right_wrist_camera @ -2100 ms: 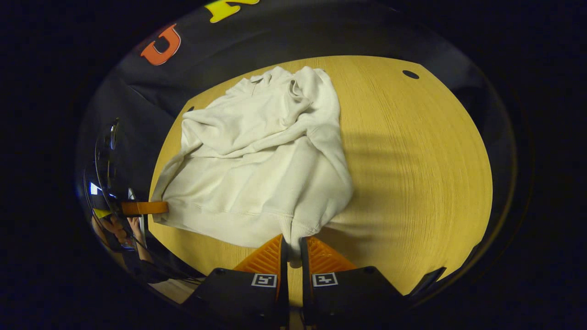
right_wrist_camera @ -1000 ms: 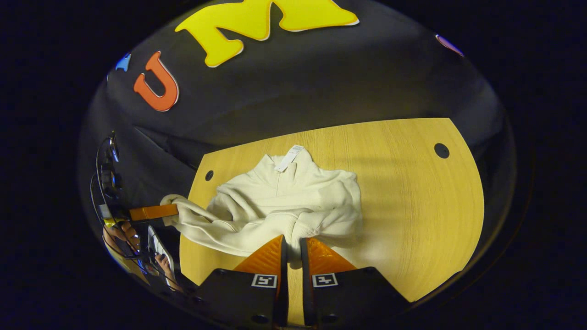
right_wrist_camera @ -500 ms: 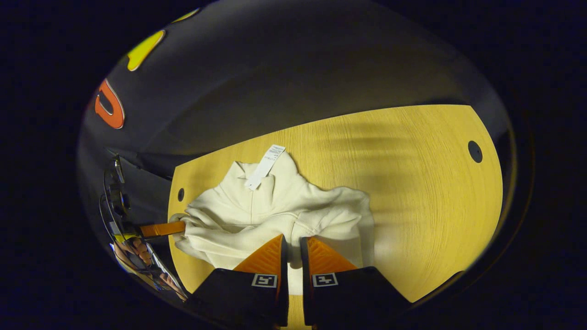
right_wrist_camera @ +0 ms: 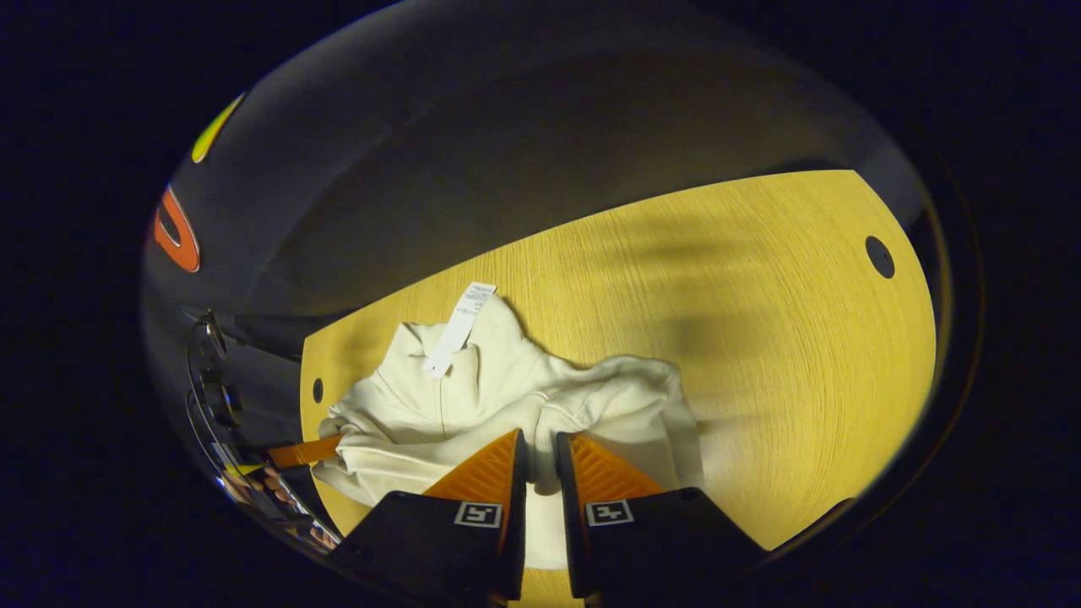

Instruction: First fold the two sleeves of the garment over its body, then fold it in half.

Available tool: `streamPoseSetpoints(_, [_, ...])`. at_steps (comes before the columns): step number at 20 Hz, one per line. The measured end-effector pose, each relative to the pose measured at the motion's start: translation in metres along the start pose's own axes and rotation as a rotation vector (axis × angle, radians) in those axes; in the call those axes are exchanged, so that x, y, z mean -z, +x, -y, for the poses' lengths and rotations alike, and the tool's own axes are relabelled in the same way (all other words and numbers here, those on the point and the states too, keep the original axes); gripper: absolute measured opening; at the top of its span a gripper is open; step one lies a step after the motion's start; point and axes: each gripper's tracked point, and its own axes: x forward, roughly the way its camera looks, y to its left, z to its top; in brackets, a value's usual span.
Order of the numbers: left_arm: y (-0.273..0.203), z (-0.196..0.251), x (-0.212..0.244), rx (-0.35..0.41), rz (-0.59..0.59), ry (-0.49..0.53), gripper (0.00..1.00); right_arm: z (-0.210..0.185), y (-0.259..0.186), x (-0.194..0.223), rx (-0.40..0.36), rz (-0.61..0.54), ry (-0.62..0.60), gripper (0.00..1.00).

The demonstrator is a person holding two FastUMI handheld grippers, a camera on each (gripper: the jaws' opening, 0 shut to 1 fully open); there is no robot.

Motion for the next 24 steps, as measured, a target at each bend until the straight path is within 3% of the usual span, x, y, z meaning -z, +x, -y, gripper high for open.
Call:
streamPoseSetpoints(1, [-0.002,0.001,-0.002,0.003,0.015,-0.014,0.3,-0.001,-0.002,-0.002,0.004,0.013,0.0,0.26])
streamPoseSetpoints(2, [-0.002,0.002,-0.006,0.01,0.037,-0.037,0.31,-0.003,-0.006,-0.004,-0.001,0.024,-0.009,0.19])
streamPoseSetpoints(4, [-0.005,0.005,-0.005,0.032,0.074,-0.087,0.31,-0.008,-0.013,-0.004,-0.013,0.05,-0.064,0.29])
streamPoseSetpoints(5, [-0.007,0.005,-0.007,0.027,0.087,-0.101,0.48,-0.009,-0.016,-0.004,-0.005,0.067,-0.082,0.48])
streamPoseSetpoints(6, [-0.012,0.005,-0.009,0.024,0.101,-0.109,0.48,-0.012,-0.02,-0.005,-0.002,0.079,-0.087,0.6])
streamPoseSetpoints(7, [-0.018,0.005,-0.01,0.018,0.122,-0.101,0.58,-0.017,-0.025,-0.004,-0.009,0.09,-0.085,0.7])
streamPoseSetpoints(8, [-0.025,0.005,-0.014,0.014,0.151,-0.084,0.66,-0.021,-0.03,-0.003,-0.019,0.098,-0.081,0.67])
streamPoseSetpoints(9, [-0.031,0.008,-0.019,0.013,0.176,-0.073,0.83,-0.023,-0.037,-0.003,-0.02,0.106,-0.085,0.85])
streamPoseSetpoints(11, [-0.045,0.013,-0.018,0.009,0.206,-0.054,1.0,-0.025,-0.052,-0.002,-0.013,0.13,-0.109,0.92])
streamPoseSetpoints(14, [-0.07,0.019,-0.013,0.005,0.242,-0.03,1.0,-0.024,-0.071,-0.003,0.02,0.19,-0.173,0.88])
streamPoseSetpoints(15, [-0.08,0.022,-0.011,0.003,0.267,-0.016,1.0,-0.025,-0.088,-0.003,0.025,0.217,-0.197,0.95])
streamPoseSetpoints(21, [-0.167,0.032,0.011,-0.034,0.465,0.071,1.0,-0.037,-0.193,0.008,0.049,0.427,-0.379,0.98])
streamPoseSetpoints(22, [-0.185,0.034,0.016,-0.042,0.51,0.084,1.0,-0.036,-0.211,0.011,0.066,0.466,-0.405,0.94])
streamPoseSetpoints(24, [-0.225,0.035,0.024,-0.057,0.612,0.113,1.0,-0.034,-0.245,0.022,0.076,0.539,-0.431,0.98])
